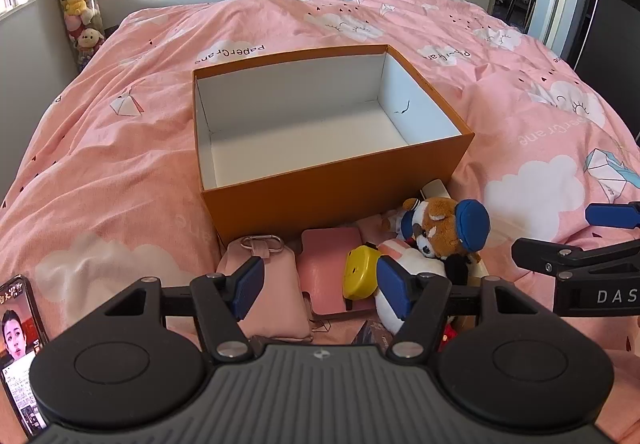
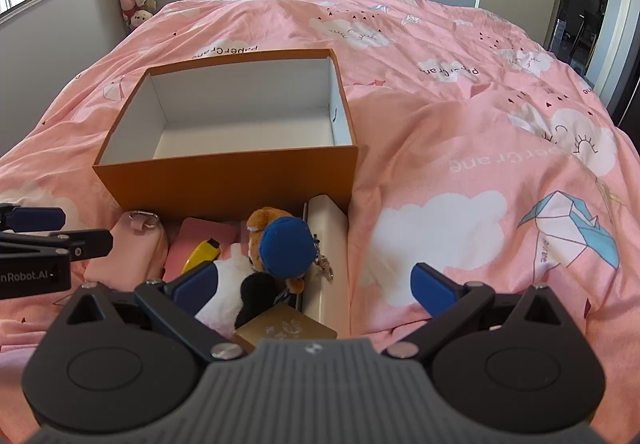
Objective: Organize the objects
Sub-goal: 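Reach the left gripper down to the boxed photo card in the pile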
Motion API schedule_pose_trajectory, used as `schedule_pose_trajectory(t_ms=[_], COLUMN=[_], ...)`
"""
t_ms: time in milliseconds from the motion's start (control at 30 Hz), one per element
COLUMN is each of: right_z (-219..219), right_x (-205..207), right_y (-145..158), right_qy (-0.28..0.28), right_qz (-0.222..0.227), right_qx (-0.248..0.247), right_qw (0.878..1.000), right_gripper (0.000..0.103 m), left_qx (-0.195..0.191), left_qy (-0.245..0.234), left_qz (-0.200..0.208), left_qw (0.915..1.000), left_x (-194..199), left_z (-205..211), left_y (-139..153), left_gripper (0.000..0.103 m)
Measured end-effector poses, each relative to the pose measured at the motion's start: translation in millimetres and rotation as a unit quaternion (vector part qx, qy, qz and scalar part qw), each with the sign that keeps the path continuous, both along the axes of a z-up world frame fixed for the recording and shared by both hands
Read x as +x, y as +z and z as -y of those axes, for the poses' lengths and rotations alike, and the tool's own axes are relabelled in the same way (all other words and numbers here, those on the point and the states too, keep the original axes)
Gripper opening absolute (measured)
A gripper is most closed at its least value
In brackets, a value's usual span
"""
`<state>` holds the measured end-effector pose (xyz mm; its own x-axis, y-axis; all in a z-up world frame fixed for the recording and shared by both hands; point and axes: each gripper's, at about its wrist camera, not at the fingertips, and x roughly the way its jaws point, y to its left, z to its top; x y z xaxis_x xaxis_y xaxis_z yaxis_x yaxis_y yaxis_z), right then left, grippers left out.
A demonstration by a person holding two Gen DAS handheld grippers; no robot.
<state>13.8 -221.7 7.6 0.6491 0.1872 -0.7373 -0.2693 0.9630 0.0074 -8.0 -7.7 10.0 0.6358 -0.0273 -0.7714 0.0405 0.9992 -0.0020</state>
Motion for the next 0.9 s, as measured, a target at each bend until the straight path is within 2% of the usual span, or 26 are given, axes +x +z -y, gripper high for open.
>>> schedule_pose_trajectory(t_ms=[600, 833, 900], right_z=[2.2, 1.2, 0.3], right_x=[1.1, 5.5, 7.7], right_y=[-2.1, -6.5, -8.9], right_qy=[-0.002, 0.007, 0.013], right_qz=[-0.008, -0.023, -0.031], right_qx=[0.006, 0.016, 0.021], right_qw=[1.0, 1.0, 0.999], right_gripper=[0.102, 0.102, 0.096], left_qx=[0.006, -0.005, -0.01], left_qy=[0.002, 0.001, -0.001], left_qz=[-0.005, -0.018, -0.022], left_qw=[1.0, 0.9998, 0.9997], left_x=[1.5, 3.6, 3.7], left_z=[0.2, -4.1, -6.5], left_y=[-2.1, -6.0, -6.8], left_gripper=[0.075, 0.075, 0.075])
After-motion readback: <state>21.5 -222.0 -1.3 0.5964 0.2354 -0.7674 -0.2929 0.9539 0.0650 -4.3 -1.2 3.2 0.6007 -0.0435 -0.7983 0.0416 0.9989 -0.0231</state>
